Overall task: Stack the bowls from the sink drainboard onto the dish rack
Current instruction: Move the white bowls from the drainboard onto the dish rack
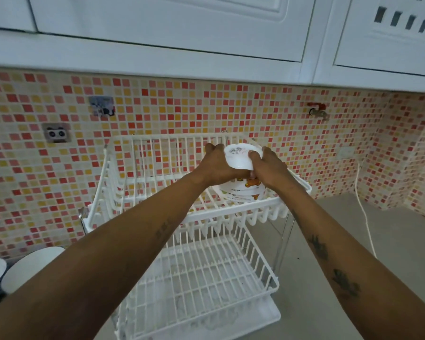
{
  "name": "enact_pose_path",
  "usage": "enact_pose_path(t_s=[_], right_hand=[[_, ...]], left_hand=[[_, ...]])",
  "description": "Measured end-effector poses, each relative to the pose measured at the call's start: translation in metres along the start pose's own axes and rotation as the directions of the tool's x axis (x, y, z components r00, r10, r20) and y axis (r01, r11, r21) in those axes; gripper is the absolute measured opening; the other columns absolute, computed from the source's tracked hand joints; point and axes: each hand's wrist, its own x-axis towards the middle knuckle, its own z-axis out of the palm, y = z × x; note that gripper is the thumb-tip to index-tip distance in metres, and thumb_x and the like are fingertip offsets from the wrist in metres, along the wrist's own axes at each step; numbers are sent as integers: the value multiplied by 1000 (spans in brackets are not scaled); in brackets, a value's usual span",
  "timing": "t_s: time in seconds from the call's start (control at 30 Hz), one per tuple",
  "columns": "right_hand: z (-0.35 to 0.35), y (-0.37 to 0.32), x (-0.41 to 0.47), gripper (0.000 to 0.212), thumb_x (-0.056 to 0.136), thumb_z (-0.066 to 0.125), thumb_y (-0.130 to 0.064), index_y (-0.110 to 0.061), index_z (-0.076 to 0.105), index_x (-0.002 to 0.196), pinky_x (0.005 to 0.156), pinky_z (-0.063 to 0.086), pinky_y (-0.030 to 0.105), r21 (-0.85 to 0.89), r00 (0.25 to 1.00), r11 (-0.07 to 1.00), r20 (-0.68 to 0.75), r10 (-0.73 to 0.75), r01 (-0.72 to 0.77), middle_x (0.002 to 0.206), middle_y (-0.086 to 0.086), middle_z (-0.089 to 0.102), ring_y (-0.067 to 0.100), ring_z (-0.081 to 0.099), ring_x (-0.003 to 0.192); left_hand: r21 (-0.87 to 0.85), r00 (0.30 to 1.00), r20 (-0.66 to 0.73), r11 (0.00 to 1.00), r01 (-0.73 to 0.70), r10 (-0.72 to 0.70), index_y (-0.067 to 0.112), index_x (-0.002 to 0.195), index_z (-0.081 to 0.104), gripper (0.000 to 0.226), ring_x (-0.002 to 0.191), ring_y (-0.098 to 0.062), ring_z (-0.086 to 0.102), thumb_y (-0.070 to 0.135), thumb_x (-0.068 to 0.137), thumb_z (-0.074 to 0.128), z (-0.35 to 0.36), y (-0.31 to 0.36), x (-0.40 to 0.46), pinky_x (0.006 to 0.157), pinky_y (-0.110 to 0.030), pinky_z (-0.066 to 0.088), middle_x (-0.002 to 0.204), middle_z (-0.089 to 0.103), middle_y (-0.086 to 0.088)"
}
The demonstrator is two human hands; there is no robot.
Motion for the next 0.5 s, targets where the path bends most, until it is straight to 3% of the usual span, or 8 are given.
enact_pose_path(t_s=[0.2, 0.37, 0.43, 0.5], right_hand=[[1, 1, 2, 66, 90, 31, -50, -12, 34, 144, 107, 37, 52, -5, 999, 1000, -22, -27, 27, 145, 15, 43, 36, 47, 127], [-9, -8, -15, 56, 95, 37, -44, -11, 45, 140, 108, 34, 44, -69, 969, 981, -159, -190, 181, 145, 17, 42, 36, 44, 130], [-11, -21, -29, 62, 90, 35, -54, -11, 55, 129, 104, 39, 46, -101, 929, 959, -242, -281, 264, 137, 18, 50, 37, 50, 122], [-3, -48, -43, 63, 89, 40, -58, -9, 59, 124, 98, 45, 48, -20, 914, 945, -251, -320, 325, 136, 17, 51, 40, 54, 115]], left_hand=[[5, 1000, 9, 1000, 26, -26, 11, 139, 39, 84, 131, -27, 30, 47, 74, 79, -5, 3, -8, 106, -37, 36, 130, 47, -11], [-74, 999, -15, 996, 45, -46, 9, 151, 21, 104, 141, -30, 31, 53, 75, 75, -40, -1, -29, 113, -40, 34, 154, 23, -13], [-150, 995, -96, 988, 23, -38, 9, 149, 28, 104, 141, -28, 34, 62, 71, 70, -63, -9, -42, 112, -39, 35, 155, 25, -11], [-284, 971, -234, 959, -16, -53, 9, 140, 43, 89, 135, -24, 43, 62, 72, 65, -92, -22, -60, 107, -37, 42, 148, 38, -10]])
